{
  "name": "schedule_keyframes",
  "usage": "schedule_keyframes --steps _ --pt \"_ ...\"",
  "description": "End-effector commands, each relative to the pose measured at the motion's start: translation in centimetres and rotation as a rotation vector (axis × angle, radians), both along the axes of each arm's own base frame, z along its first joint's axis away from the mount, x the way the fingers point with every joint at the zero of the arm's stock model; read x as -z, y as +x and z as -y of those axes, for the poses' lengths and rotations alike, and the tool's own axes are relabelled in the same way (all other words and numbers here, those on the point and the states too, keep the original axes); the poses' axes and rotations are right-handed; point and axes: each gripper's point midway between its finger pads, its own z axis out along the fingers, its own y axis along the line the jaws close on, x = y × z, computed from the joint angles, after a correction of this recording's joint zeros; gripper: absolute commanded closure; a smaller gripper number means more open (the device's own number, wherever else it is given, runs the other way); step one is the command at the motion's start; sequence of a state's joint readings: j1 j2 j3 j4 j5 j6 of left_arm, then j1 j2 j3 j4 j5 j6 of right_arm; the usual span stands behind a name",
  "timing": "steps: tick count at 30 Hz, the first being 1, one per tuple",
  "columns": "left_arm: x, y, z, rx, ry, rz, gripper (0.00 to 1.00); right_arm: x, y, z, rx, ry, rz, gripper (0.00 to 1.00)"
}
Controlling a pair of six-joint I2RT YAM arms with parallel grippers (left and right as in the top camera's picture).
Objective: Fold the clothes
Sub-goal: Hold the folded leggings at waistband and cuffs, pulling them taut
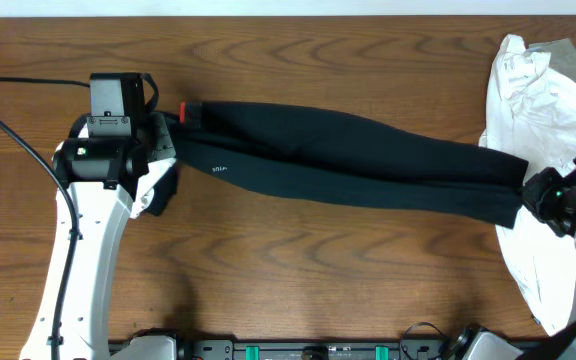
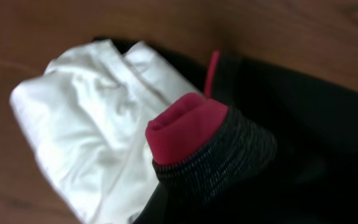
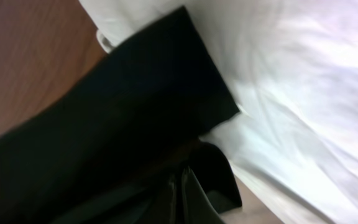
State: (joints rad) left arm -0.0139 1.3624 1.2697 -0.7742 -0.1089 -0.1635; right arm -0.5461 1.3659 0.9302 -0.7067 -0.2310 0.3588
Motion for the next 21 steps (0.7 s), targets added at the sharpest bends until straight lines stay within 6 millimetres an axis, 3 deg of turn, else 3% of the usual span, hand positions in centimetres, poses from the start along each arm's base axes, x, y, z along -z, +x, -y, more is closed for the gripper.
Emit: schedule_keyframes --steps 1,11,21 --pt "-0.1 1.4 0.6 0.049 -0.007 0.014 0.94 0.4 1.6 -0.2 -0.004 0.068 0.038 0.99" --pt "4.0 5.2 3.2 0.129 -0.008 -0.023 0.94 1.5 4.7 0.9 0.013 0.086 0.116 0.99" --pt "6.2 8.6 4.9 0.16 -0.01 0.02 0.94 2.4 6.7 2.6 0.083 0.086 0.167 0.99"
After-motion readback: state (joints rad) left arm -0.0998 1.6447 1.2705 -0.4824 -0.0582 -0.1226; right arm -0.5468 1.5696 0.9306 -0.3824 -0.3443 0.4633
